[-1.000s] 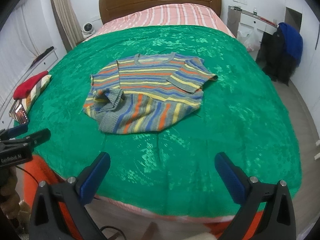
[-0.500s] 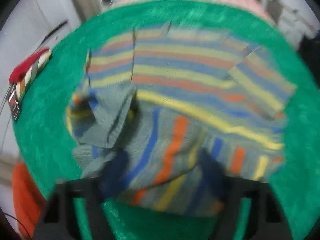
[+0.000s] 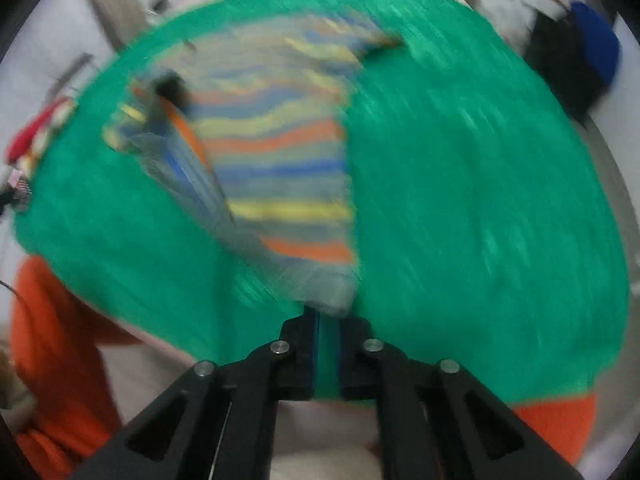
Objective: Fold small clothes
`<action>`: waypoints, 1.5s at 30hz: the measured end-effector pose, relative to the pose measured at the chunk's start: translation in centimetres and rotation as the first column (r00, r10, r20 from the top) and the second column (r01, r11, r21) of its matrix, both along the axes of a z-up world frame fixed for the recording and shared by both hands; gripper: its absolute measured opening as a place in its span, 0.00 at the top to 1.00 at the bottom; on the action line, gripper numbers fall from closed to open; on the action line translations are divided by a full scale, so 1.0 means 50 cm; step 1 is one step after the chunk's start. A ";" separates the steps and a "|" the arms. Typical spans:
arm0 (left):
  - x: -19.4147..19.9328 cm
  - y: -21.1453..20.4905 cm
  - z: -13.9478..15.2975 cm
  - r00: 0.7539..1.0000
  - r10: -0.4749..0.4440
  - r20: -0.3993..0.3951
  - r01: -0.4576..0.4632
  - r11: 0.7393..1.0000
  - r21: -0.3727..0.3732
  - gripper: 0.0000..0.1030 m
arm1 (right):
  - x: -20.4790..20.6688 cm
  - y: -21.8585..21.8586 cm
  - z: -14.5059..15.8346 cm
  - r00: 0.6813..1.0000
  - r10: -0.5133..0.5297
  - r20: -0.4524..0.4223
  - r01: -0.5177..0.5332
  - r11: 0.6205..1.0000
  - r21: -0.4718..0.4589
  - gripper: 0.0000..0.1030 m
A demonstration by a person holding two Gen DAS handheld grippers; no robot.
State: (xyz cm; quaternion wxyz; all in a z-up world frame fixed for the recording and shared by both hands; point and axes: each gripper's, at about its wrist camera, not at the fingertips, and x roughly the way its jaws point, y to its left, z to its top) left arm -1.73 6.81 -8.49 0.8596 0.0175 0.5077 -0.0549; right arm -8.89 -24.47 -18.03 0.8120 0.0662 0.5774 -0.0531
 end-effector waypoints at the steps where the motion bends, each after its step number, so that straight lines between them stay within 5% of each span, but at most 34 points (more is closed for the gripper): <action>1: -0.002 0.002 0.002 1.000 0.001 0.004 -0.001 1.000 0.005 0.01 | -0.001 -0.004 0.008 1.000 -0.010 0.020 0.009 1.000 0.002 0.87; 3: -0.002 0.012 0.003 1.000 0.017 0.008 -0.018 1.000 0.009 0.01 | 0.025 0.001 0.046 0.996 0.004 0.084 -0.006 0.999 0.031 0.79; 5: 0.002 0.023 0.003 0.999 0.036 0.002 -0.036 0.999 -0.001 0.01 | 0.069 0.025 0.086 0.986 0.048 0.158 -0.061 0.995 0.073 0.39; 7: 0.000 0.031 0.007 0.999 0.050 0.002 -0.050 0.999 -0.007 0.01 | 0.136 0.064 0.125 0.955 0.113 0.273 -0.162 0.973 0.166 0.19; 10: -0.010 0.039 0.023 0.998 0.054 0.023 -0.054 0.999 0.000 0.01 | 0.265 0.139 0.118 0.933 0.197 0.300 -0.286 0.913 0.290 0.17; 13: -0.023 0.059 0.040 0.997 0.064 0.040 -0.064 0.998 -0.003 0.01 | 0.392 0.189 0.044 0.955 0.192 0.228 -0.271 0.878 0.395 0.17; 15: -0.030 0.086 0.044 0.995 0.087 0.044 -0.087 0.996 -0.007 0.01 | 0.460 0.207 -0.016 0.973 0.170 0.154 -0.225 0.842 0.490 0.39; 16: -0.031 0.100 0.043 0.994 0.100 0.046 -0.100 0.995 -0.004 0.00 | 0.464 0.227 -0.026 0.971 0.184 0.151 -0.236 0.838 0.492 0.74; 17: -0.032 0.116 0.042 0.992 0.116 0.050 -0.116 0.993 -0.001 0.00 | 0.460 0.247 -0.025 0.964 0.204 0.173 -0.263 0.844 0.467 0.91; 20: -0.020 0.170 0.020 0.984 0.174 0.047 -0.175 0.985 0.013 0.00 | 0.339 0.360 0.033 0.867 0.394 0.306 -0.494 0.761 0.420 0.92; 21: -0.013 0.182 0.011 0.982 0.187 0.039 -0.188 0.982 0.013 0.00 | 0.271 0.419 0.052 0.794 0.508 0.334 -0.605 0.713 0.355 0.92; 23: 0.005 0.202 -0.007 0.978 0.209 0.026 -0.209 0.978 -0.004 0.01 | 0.169 0.502 0.048 0.679 0.653 0.335 -0.732 0.637 0.242 0.89; 25: 0.022 0.210 -0.024 0.979 0.202 0.020 -0.201 0.979 -0.028 0.01 | 0.110 0.544 0.021 0.626 0.710 0.322 -0.780 0.564 0.271 0.88; 27: 0.039 0.204 -0.048 0.989 0.148 -0.015 -0.148 0.986 -0.074 0.01 | 0.071 0.581 -0.025 0.601 0.756 0.260 -0.794 0.529 0.300 0.70; 28: 0.044 0.197 -0.062 0.993 0.116 -0.036 -0.119 0.989 -0.091 0.01 | 0.061 0.584 -0.034 0.596 0.765 0.244 -0.797 0.528 0.291 0.50; 29: 0.051 0.185 -0.084 0.995 0.075 -0.064 -0.082 0.991 -0.102 0.01 | 0.052 0.578 -0.036 0.596 0.765 0.245 -0.798 0.532 0.283 0.47; 31: 0.058 0.163 -0.118 0.995 0.040 -0.093 -0.047 0.996 -0.071 0.01 | 0.055 0.528 -0.023 0.644 0.718 0.263 -0.763 0.578 0.291 0.47; 34: 0.079 0.145 -0.190 0.988 0.026 -0.154 -0.026 1.000 0.006 0.01 | 0.065 0.372 0.027 0.783 0.533 0.320 -0.619 0.720 0.314 0.47; 36: 0.086 0.150 -0.220 0.981 0.039 -0.192 -0.041 0.999 -0.004 0.03 | 0.061 0.225 0.056 0.879 0.328 0.346 -0.441 0.834 0.331 0.47; 39: 0.090 0.153 -0.247 0.971 0.040 -0.234 -0.049 0.998 -0.033 0.17 | 0.052 0.042 0.052 0.953 0.055 0.298 -0.159 0.928 0.336 0.46; 42: 0.088 0.134 -0.243 0.978 0.014 -0.208 -0.019 1.000 -0.023 0.32 | 0.044 -0.027 -0.010 0.985 0.005 0.172 -0.066 0.934 0.352 0.45; 45: 0.085 0.114 -0.240 0.979 -0.018 -0.204 0.012 0.999 -0.030 0.68 | 0.032 0.017 -0.053 0.988 0.041 0.148 -0.102 0.896 0.432 0.45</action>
